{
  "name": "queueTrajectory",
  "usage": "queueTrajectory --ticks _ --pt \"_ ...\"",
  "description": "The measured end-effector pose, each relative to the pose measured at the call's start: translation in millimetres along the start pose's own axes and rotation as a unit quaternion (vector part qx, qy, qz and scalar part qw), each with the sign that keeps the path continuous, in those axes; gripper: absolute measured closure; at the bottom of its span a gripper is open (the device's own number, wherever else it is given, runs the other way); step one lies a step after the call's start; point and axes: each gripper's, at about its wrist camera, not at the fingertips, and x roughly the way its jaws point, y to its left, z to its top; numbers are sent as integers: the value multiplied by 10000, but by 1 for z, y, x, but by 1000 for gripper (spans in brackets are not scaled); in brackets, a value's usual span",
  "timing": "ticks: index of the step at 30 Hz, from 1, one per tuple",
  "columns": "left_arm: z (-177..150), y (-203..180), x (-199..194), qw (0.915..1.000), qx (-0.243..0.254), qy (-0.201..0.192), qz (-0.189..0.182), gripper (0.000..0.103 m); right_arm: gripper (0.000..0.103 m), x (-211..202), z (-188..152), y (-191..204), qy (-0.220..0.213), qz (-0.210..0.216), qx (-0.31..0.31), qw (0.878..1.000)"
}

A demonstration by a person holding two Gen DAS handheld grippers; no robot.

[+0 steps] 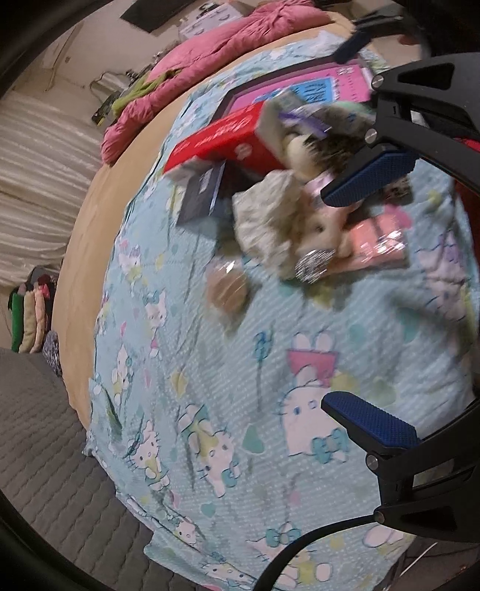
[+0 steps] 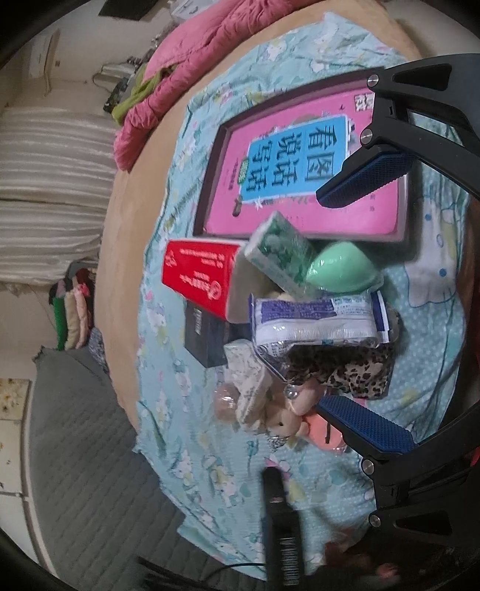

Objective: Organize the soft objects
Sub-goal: 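Grasp the white snack bag with the right tool while the left tool grasps the plastic-wrapped bun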

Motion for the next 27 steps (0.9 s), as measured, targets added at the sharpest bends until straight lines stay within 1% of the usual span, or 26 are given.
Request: queueTrajectory --ticks 5,10,12,15,17,19,21,22,23,24,25,26,27 --pt "23 3 19 10000 16 51 9 2 3 16 2 6 20 70 -143 9999" --pt "44 3 44 9998 94 200 29 2 12 29 5 11 58 119 -264 9996" --pt "55 5 59 9995 109 267 93 2 19 33 6 12 81 146 -331 9993" --pt "66 6 77 9991 148 392 46 3 31 37 6 13 133 210 -394 9989" --pt "73 5 89 9987 195 465 61 3 34 41 5 13 161 210 -414 9988" --pt "79 4 103 9981 186 575 68 5 39 44 4 12 169 196 -414 9988" --pt "81 3 113 9976 191 666 20 10 51 47 5 11 176 222 -424 9987" --pt "82 2 117 9972 191 728 7 12 54 48 5 10 187 244 -411 9987" --pt "82 2 121 9968 169 775 -98 14 59 49 5 9 200 261 -400 9987" --pt "82 1 124 9965 153 796 -182 18 64 49 4 8 190 271 -394 9987" --pt "82 1 126 9963 141 809 -253 20 66 49 4 7 168 272 -388 9987" --pt "82 0 128 9960 103 823 -338 26 69 49 4 6 168 292 -384 9987" --pt "82 1 131 9949 48 866 -512 33 70 49 4 5 166 300 -370 9987"
